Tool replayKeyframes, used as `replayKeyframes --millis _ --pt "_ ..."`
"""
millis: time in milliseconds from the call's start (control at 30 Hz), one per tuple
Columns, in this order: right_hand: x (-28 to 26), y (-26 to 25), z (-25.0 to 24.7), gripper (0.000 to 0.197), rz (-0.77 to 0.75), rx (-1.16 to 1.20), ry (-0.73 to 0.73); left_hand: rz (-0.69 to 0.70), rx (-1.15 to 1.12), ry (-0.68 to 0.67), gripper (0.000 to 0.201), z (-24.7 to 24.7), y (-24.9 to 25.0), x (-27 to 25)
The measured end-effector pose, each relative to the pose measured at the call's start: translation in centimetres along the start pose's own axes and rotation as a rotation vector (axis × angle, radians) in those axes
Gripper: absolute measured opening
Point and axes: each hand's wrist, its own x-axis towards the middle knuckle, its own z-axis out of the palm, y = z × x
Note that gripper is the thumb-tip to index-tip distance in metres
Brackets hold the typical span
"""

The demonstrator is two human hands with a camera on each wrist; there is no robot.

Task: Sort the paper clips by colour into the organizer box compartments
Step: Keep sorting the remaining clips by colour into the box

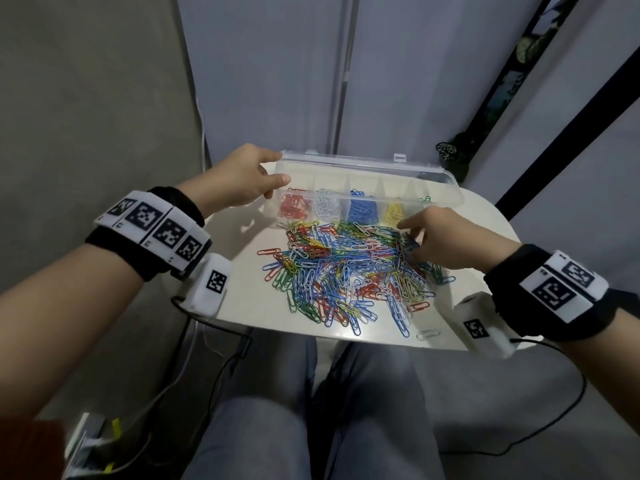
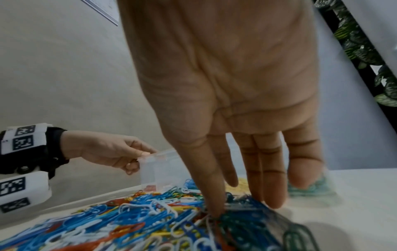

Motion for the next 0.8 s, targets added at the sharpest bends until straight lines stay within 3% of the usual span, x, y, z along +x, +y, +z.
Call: replayKeyframes --millis 133,300,533,667,800 --pt "0.7 -0.3 0.9 0.039 -0.076 -0.003 0.026 0.001 -0.002 0.000 0.058 0.1 0.1 -0.1" --pt "1.2 -0.2 1.3 0.019 -0.031 0.084 0.184 -0.003 -0.003 0.003 0.058 0.0 0.1 -0.1" --pt "1.9 -0.3 1.4 0.009 -0.026 0.120 0.141 -0.004 -0.002 0.008 0.058 0.1 0.2 -0.3" --pt "1.7 0.4 0.6 0.003 0.050 0.447 0.161 -0.010 0.002 0.008 0.058 0.0 0.2 -0.1" --pt "1.2 1.2 -0.1 0.004 0.150 0.808 0.078 -0.019 -0.003 0.005 0.059 0.0 0.2 0.0"
